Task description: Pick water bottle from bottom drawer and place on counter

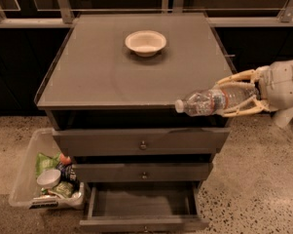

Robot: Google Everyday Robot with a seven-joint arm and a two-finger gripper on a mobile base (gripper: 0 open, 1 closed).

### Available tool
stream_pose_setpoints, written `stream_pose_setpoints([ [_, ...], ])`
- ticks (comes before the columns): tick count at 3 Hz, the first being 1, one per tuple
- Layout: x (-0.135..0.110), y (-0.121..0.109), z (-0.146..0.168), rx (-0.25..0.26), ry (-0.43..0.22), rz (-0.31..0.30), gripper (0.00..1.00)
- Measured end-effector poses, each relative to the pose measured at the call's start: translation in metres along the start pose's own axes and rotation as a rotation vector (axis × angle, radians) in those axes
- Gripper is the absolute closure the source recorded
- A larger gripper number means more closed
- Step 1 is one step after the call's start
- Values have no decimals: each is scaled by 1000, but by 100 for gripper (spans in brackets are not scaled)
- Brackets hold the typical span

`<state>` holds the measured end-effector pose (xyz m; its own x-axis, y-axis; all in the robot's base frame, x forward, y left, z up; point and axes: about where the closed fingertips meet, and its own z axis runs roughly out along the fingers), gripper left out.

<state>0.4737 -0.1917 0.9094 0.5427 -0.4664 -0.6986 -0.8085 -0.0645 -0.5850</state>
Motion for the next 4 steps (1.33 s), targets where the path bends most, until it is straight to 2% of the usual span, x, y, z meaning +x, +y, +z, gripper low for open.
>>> stream_pose_setpoints([
  [2,16,-91,29,-70,-66,-51,100],
  [3,21,-120,52,-91,-105,-76,100],
  [4,31,-136,71,-97,-131,-81,100],
])
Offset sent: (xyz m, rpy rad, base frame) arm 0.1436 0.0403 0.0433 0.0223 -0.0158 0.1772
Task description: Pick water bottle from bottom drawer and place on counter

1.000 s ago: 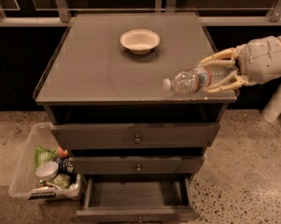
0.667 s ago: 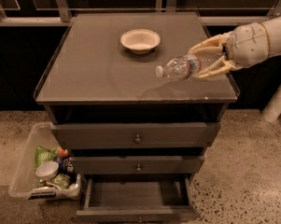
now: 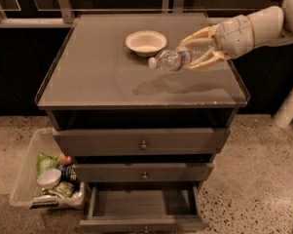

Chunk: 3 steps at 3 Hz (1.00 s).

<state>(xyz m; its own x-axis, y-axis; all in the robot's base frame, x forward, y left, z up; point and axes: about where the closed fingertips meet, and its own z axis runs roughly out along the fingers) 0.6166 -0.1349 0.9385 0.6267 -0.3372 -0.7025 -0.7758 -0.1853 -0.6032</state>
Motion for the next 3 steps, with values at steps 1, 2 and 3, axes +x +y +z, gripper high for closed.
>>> stream_pose_setpoints([
  [1,12,-7,9,3,-12,1,100],
  [2,24,-9,14,12,-19,15,100],
  [3,35,-7,18,15,-21,33,100],
])
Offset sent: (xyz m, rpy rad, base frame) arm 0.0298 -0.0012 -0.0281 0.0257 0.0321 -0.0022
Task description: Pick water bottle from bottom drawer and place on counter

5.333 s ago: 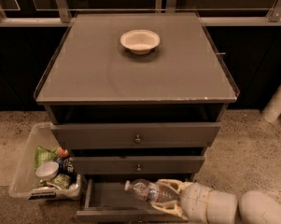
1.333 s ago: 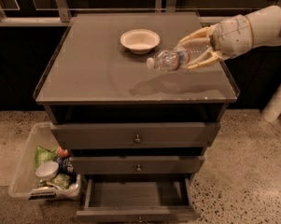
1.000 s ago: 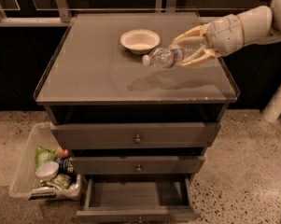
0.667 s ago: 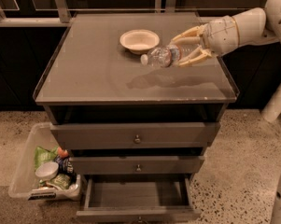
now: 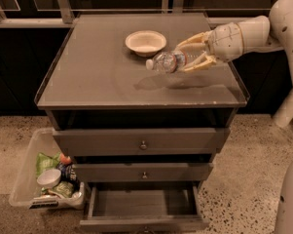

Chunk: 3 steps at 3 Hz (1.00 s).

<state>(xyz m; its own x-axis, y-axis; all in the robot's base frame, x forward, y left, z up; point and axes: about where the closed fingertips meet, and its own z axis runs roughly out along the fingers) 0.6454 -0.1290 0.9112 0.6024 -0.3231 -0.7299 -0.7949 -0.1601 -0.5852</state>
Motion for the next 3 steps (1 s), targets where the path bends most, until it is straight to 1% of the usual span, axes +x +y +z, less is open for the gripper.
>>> stream_pose_setpoints([
  [1,8,4,0,1,0,15,97],
  [3,8,4,0,1,0,15,51],
])
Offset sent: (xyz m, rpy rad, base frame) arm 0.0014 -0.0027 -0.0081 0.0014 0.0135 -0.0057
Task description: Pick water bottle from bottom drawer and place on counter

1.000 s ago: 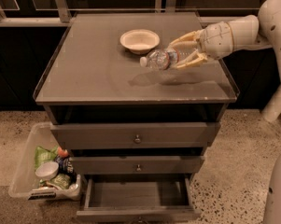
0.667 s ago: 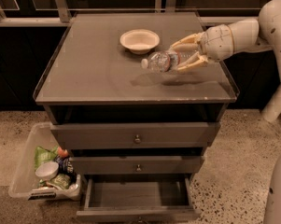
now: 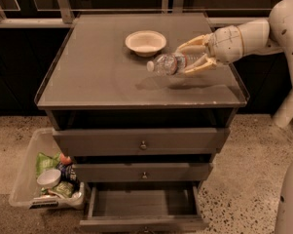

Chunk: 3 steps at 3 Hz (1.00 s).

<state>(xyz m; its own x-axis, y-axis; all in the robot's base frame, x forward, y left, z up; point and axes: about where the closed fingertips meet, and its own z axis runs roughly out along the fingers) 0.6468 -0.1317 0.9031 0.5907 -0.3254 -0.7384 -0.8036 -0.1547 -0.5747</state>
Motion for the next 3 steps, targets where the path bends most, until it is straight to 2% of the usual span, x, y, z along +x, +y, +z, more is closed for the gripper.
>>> stream_pose_setpoints([
  [2,0,0,0,0,0,0,3],
  [3,0,0,0,0,0,0,0],
])
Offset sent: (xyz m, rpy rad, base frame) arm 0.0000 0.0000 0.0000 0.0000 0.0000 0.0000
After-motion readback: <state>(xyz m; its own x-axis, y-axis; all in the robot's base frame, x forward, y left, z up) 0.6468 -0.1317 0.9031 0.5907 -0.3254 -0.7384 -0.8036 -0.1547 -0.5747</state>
